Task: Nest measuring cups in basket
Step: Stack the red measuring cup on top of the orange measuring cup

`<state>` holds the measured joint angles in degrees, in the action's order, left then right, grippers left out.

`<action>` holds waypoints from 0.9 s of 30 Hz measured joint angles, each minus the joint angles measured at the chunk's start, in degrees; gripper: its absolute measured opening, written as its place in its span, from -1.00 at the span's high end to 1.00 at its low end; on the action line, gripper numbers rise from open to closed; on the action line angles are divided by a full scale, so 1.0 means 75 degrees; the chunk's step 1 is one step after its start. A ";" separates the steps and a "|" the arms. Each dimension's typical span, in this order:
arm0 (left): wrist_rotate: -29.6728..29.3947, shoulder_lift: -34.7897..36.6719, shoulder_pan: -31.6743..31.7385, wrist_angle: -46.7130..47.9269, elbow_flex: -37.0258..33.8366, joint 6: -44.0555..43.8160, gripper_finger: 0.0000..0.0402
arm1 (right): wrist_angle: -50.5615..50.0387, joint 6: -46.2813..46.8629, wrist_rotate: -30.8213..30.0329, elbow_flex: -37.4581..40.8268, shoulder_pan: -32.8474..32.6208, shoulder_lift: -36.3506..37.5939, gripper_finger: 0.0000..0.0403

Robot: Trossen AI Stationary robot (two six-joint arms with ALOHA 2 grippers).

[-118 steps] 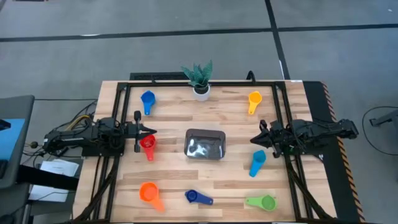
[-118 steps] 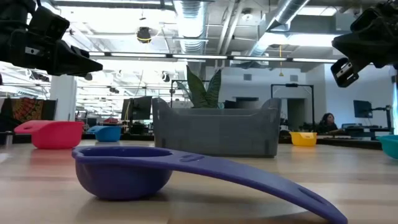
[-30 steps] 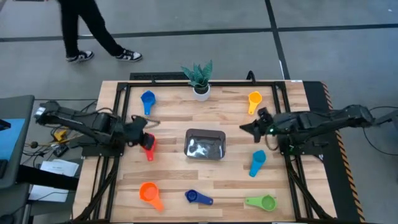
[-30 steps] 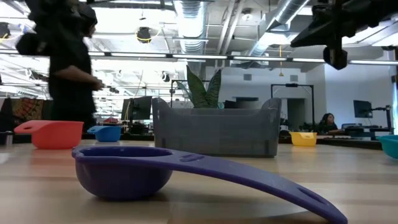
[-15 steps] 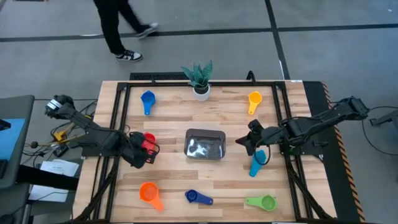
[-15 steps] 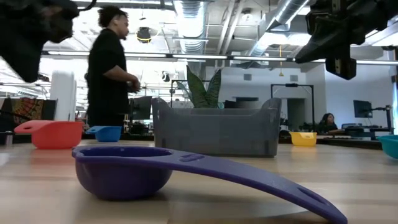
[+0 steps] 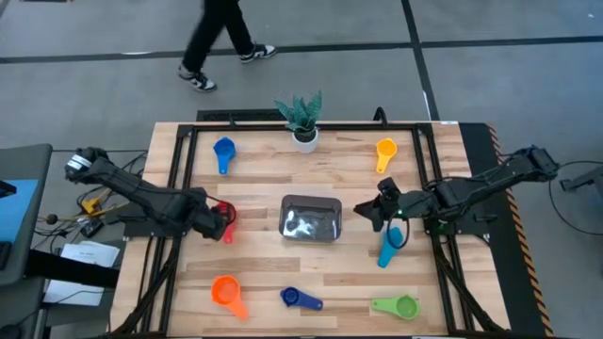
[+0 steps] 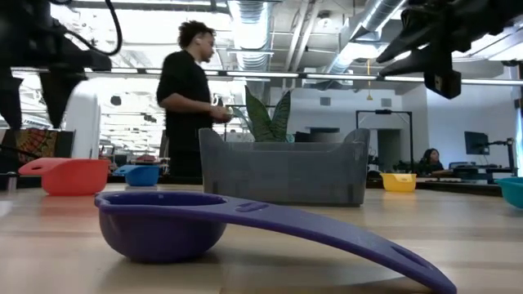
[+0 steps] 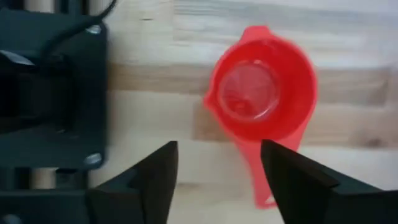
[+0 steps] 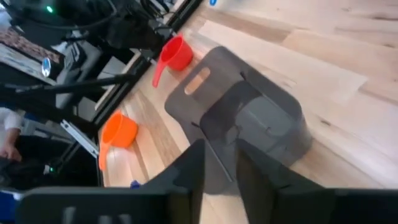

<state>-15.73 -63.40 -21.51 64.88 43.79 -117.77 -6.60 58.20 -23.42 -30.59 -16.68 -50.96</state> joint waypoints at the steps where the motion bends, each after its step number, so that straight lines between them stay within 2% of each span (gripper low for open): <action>1: -0.0008 0.0000 0.0086 -0.0120 -0.0098 -0.0064 -0.17 | 0.0051 0.0002 -0.0003 0.0000 0.0042 0.0000 0.30; 6: -0.0009 0.0000 0.0373 -0.0275 -0.0505 -0.0587 -0.22 | 0.0176 0.0059 0.0128 0.0000 0.0256 0.0000 -0.03; 10: 0.0005 0.0000 0.0470 -0.0475 -0.0712 -0.0836 -0.19 | 0.0117 0.0057 0.0134 0.0000 0.0297 0.0000 -0.15; 20: 0.0031 -0.0218 0.0546 -0.1407 -0.1354 -0.1218 0.02 | -0.0381 0.0035 0.0129 0.0000 0.0297 0.0000 -0.07; 27: -0.0025 -0.0451 0.0723 -0.1391 -0.1390 -0.1139 0.21 | -0.0463 0.0032 0.0131 0.0003 0.0347 0.0000 -0.05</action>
<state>-15.92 -66.78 -16.09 54.45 33.36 -126.31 -10.07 58.44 -22.44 -30.57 -14.08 -50.96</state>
